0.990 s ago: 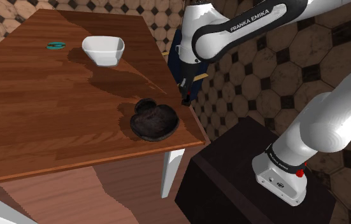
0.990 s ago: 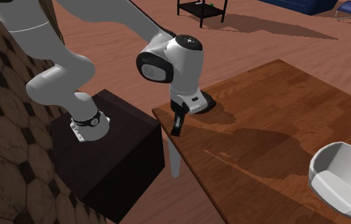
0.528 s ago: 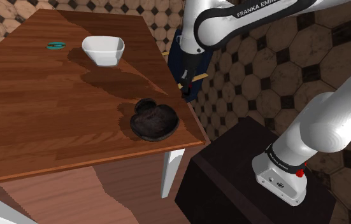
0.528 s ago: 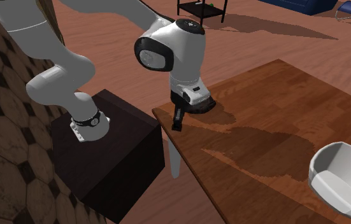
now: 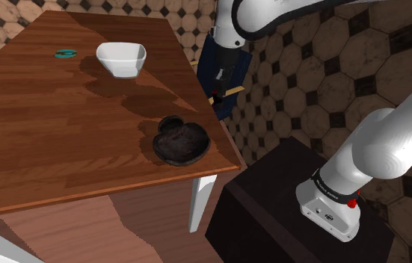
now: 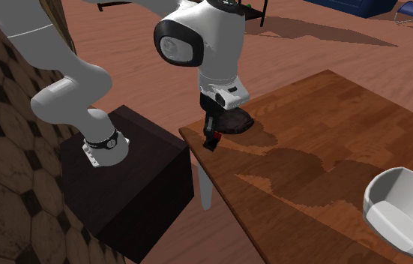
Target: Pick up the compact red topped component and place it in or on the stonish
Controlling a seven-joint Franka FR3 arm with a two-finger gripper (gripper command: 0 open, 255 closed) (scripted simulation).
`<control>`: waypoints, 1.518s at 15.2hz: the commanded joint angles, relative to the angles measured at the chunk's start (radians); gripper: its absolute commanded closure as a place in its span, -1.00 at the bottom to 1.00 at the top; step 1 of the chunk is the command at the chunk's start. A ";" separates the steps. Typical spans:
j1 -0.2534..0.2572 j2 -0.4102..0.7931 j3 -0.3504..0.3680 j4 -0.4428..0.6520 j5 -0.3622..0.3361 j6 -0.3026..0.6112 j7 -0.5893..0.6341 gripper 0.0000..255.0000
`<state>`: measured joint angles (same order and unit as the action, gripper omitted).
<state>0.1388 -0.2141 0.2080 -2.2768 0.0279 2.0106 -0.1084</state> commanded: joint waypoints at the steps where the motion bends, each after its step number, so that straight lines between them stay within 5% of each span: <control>1: 0.001 -0.008 0.001 0.018 0.002 -0.026 0.002 1.00; 13: 0.000 -0.042 -0.006 0.137 0.005 -0.179 -0.004 1.00; 23: 0.098 0.056 0.151 0.254 0.025 -0.196 0.248 1.00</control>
<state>0.2279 -0.1741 0.3444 -2.0418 0.0541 1.8180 0.1122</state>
